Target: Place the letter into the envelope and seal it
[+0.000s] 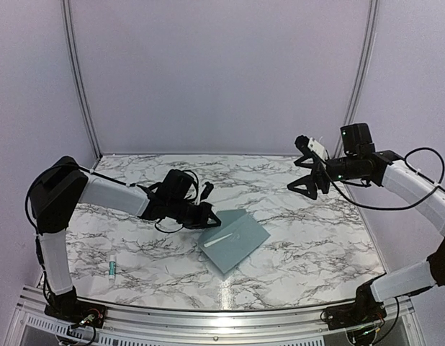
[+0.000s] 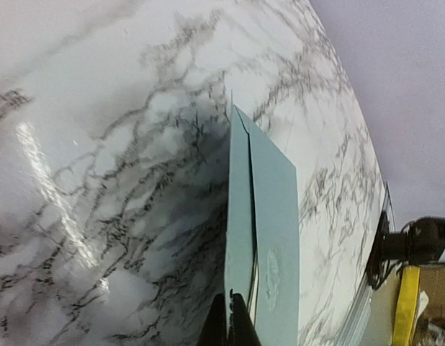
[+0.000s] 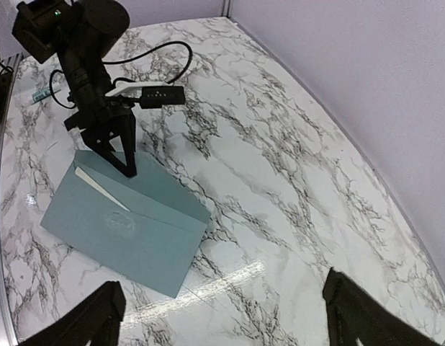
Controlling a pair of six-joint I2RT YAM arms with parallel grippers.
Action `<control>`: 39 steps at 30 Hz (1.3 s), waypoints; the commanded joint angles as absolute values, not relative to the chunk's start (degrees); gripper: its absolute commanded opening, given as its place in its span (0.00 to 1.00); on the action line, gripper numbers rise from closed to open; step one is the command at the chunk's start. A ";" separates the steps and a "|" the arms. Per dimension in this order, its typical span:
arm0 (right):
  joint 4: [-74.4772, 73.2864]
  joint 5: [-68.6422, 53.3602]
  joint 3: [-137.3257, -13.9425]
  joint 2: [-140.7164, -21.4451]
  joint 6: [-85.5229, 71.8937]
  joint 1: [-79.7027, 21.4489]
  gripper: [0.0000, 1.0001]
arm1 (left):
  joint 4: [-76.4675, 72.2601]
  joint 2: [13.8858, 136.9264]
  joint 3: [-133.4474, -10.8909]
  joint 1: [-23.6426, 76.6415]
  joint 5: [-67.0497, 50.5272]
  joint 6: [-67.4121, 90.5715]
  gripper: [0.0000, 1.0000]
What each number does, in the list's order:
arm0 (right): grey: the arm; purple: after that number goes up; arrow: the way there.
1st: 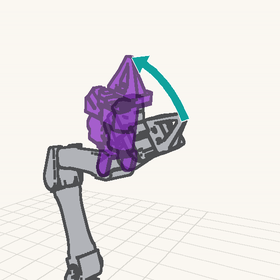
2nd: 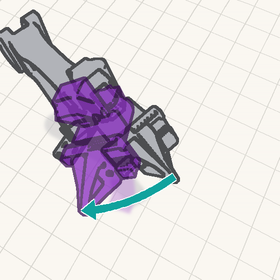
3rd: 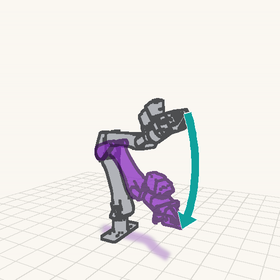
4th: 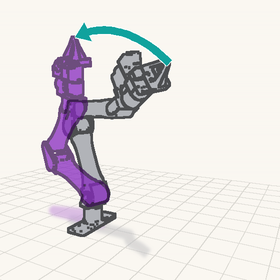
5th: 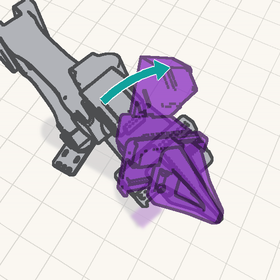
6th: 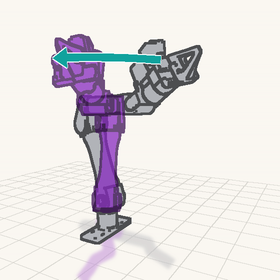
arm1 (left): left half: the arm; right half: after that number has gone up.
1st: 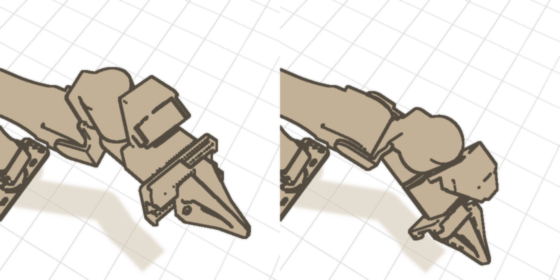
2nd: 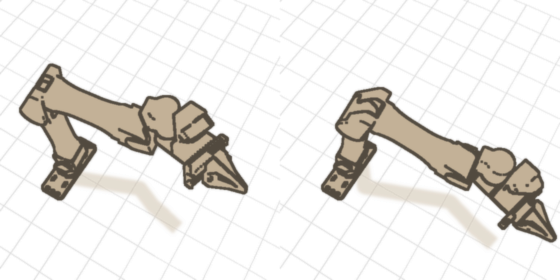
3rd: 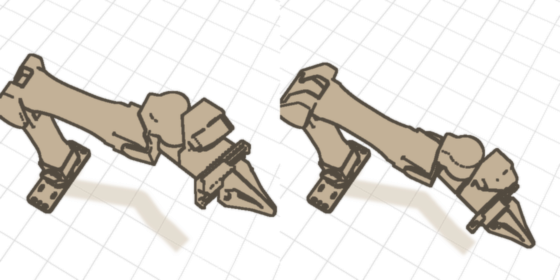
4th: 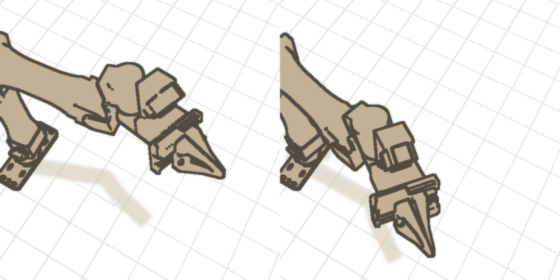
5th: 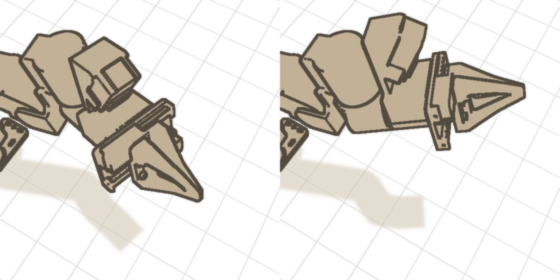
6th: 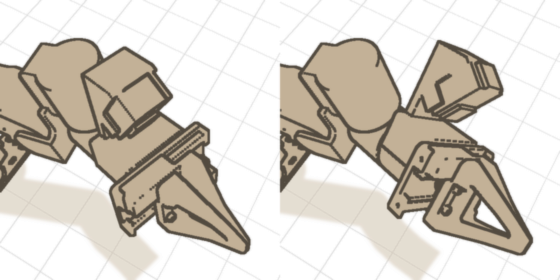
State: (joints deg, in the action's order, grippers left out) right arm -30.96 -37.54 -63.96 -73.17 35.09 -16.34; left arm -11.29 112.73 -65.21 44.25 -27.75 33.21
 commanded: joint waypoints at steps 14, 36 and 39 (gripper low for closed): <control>-26.32 -32.96 -63.67 -69.67 35.52 -16.38 0.98 | -23.69 108.53 -58.64 45.98 8.01 62.80 0.00; -14.46 -33.50 -50.73 -67.89 31.01 -14.41 0.98 | -17.19 101.75 -51.09 47.81 4.68 56.30 0.99; -14.57 -33.51 -50.51 -68.07 30.47 -14.41 0.99 | -9.13 95.26 -51.27 47.27 5.44 46.17 0.99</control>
